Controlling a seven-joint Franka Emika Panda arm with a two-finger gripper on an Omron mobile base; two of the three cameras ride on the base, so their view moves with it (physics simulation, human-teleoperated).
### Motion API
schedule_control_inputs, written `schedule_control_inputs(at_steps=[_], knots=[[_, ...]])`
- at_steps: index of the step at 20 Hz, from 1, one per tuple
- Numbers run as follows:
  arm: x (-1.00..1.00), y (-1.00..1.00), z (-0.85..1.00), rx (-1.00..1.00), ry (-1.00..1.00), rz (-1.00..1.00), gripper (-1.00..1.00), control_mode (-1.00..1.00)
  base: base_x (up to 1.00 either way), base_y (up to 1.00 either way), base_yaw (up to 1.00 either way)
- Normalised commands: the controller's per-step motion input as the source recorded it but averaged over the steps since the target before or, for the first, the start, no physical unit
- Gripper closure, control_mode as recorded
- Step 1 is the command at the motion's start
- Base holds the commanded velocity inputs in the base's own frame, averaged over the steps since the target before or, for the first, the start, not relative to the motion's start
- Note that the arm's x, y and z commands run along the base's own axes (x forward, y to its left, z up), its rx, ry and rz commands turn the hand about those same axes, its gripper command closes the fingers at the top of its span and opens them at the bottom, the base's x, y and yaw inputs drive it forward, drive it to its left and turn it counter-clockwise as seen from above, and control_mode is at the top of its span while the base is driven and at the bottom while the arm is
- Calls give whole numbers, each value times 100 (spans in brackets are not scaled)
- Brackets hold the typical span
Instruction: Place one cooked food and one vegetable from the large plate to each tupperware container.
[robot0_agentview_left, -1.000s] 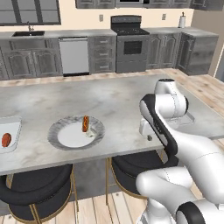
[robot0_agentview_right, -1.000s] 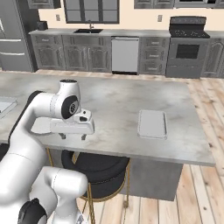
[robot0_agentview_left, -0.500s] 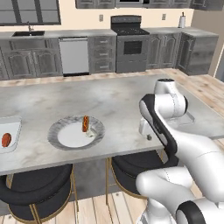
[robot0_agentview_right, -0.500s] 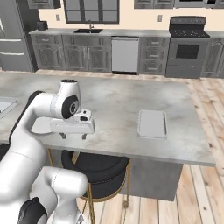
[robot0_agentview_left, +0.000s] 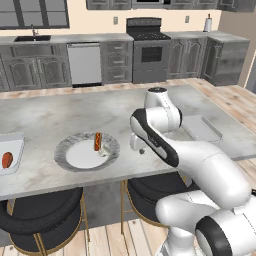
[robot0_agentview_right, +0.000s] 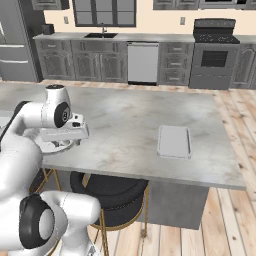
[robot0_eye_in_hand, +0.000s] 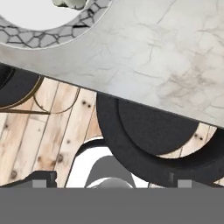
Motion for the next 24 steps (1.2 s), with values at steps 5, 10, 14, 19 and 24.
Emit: schedule_control_inputs(at_steps=[5,10,14,19,24], knots=[[98,46,-30,0,-9,15,-100,-100,0,0,0],[91,53,-39,0,-5,12,-100,-100,0,0,0],[45,50,-22,0,-1,20,-100,-100,0,0,0],[40,71,-1,0,5,4,-100,-100,0,0,0],[37,36,-23,0,7,3,-100,-100,0,0,0]])
